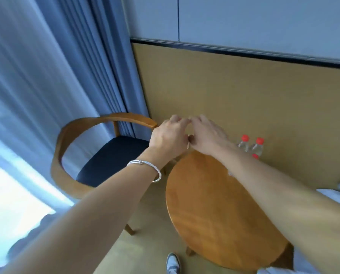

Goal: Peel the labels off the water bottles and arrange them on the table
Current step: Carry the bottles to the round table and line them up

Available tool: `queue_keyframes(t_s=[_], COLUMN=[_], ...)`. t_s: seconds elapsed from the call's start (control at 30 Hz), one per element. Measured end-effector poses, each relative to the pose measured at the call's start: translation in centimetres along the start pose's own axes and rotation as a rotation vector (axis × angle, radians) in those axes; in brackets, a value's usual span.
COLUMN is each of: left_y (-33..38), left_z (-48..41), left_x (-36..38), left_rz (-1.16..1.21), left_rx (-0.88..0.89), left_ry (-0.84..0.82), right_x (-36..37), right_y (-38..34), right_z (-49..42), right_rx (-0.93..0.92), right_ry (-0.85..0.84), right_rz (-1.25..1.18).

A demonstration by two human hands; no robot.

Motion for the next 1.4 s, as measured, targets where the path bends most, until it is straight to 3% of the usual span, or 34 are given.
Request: queue_keyframes(t_s=[0.47,0.93,1.13,1.4], left_y=[-13.4,-30.0,-34.0,-38.8], left_z=[29.6,68.5,77.1,79.7], left_x=[-13.8,-22.8,-24.3,-22.2], left_rz=[-0.070,-0.116,-0.102,-0.020], left_rx=[-0.425,-0.876,-0.936,-0.985], left_ry=[0.219,0.263,0.254,0.257], right_x=[-0.1,9.0,11.5,15.1], right_y=[-30.7,-64.7,-71.9,-75.0], right_z=[16.3,40.4,46.3,45.8], right_rx=[-0.529,-0.869,-0.909,-0.918], right_ry=[0.002,-0.213,-0.289,-0.361], right_rz=[0.002,0.008,-0.027,0.033])
Point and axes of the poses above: each hand's wrist, its own z-axis away from the middle knuckle, its own x-axis out of the palm, y = z × x, the point moved 10 cm from there along -z, towards the middle knuckle, and after that the axes turned 7 degrees about z, right-handed, at the moved point
